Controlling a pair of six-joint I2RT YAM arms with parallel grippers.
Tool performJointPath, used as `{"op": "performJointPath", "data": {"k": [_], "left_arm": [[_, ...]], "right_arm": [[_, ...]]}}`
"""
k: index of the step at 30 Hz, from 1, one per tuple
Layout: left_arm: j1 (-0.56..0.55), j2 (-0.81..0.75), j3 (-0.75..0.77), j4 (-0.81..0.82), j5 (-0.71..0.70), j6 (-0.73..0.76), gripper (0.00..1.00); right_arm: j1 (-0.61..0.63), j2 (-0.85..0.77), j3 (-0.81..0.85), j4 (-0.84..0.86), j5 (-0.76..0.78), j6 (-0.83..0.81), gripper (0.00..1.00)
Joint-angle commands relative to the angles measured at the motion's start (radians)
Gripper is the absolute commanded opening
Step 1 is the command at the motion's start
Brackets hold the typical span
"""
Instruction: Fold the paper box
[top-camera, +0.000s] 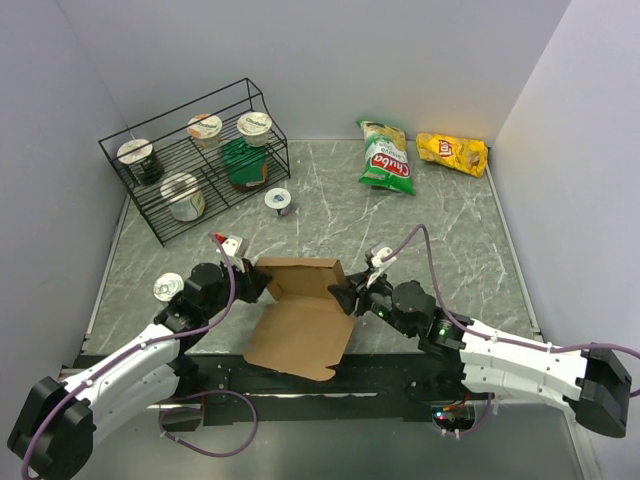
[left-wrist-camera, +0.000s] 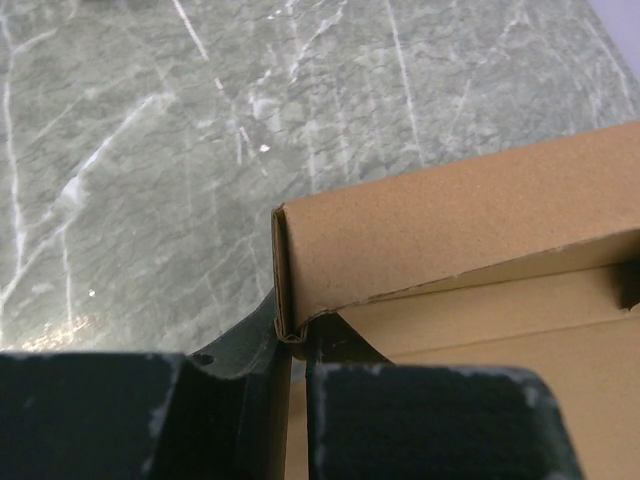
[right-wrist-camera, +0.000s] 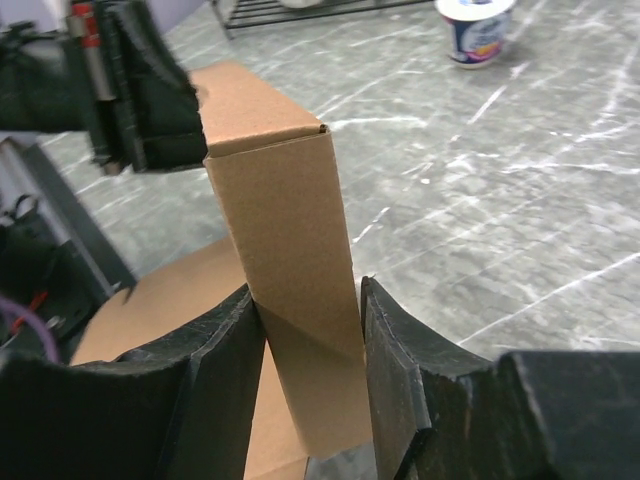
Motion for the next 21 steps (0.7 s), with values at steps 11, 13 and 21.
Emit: {"op": "performJointPath", "data": {"k": [11, 13, 21], "left_arm": [[-0.009, -0.032, 0.022, 0.009, -0.088, -0.016, 0.01], [-0.014, -0.035, 0.022, 0.005, -0.104, -0.025, 0.01], [-0.034, -0.04, 0.035, -0.034, -0.164, -0.045, 0.01]], "right_arm": [[-0.002, 0.161, 0.024, 0.081, 0.256, -0.014, 0.47], [-0.002, 0.181, 0.027, 0.076, 0.278, -0.011, 0.47], [-0.001, 0.211, 0.018, 0.061, 0.352, 0.0, 0.42]]}}
